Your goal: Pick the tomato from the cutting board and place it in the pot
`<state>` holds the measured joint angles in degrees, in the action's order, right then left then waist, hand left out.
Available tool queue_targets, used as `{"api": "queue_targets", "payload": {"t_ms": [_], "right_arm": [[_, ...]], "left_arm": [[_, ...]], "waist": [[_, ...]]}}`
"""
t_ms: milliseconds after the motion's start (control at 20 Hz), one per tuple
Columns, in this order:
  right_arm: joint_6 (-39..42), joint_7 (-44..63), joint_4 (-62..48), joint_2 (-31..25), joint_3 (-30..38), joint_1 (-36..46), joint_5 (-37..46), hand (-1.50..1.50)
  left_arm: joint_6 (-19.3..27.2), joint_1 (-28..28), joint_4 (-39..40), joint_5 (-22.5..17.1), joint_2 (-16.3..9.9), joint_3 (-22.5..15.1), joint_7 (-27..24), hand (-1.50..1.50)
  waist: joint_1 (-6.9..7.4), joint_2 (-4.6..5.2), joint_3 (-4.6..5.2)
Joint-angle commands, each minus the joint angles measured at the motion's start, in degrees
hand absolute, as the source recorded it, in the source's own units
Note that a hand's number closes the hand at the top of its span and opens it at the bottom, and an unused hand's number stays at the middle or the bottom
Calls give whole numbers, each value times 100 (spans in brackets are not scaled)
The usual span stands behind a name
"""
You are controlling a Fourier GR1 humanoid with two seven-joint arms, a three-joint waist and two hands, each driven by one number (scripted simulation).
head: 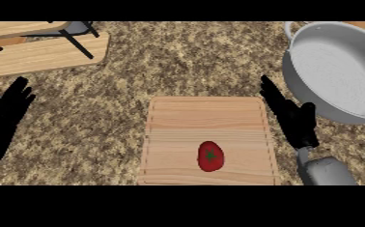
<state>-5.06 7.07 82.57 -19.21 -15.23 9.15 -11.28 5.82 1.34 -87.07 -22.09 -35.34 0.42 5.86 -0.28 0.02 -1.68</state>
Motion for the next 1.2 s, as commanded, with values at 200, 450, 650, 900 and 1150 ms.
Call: {"api": "queue_targets", "payload": {"t_ms": [200,450,650,900,1150], "right_arm": [[-461,-2294,2017,-356,651,343,642,150],[-2375,-2556,2144,-234,1346,-1150,1744,-150],[-2589,-3830,3332,399,359,-2177,2170,-150],[-3124,-4590,4129,561,-737,-4037,3238,-150],[-3307,-3493,4178,205,-1340,-5296,4913,-150]], "left_arm": [[547,-85,-371,117,758,-100,-548,0],[888,205,-555,273,1417,-359,-1070,0],[1132,176,-534,658,1855,-842,-1335,0],[1313,63,-469,1008,2182,-1225,-1502,0],[1166,167,-540,981,1974,-1104,-1497,0]], "waist": [[-500,-326,173],[-715,-196,171],[-531,-130,165],[-321,-65,172],[-205,-32,199]]}}
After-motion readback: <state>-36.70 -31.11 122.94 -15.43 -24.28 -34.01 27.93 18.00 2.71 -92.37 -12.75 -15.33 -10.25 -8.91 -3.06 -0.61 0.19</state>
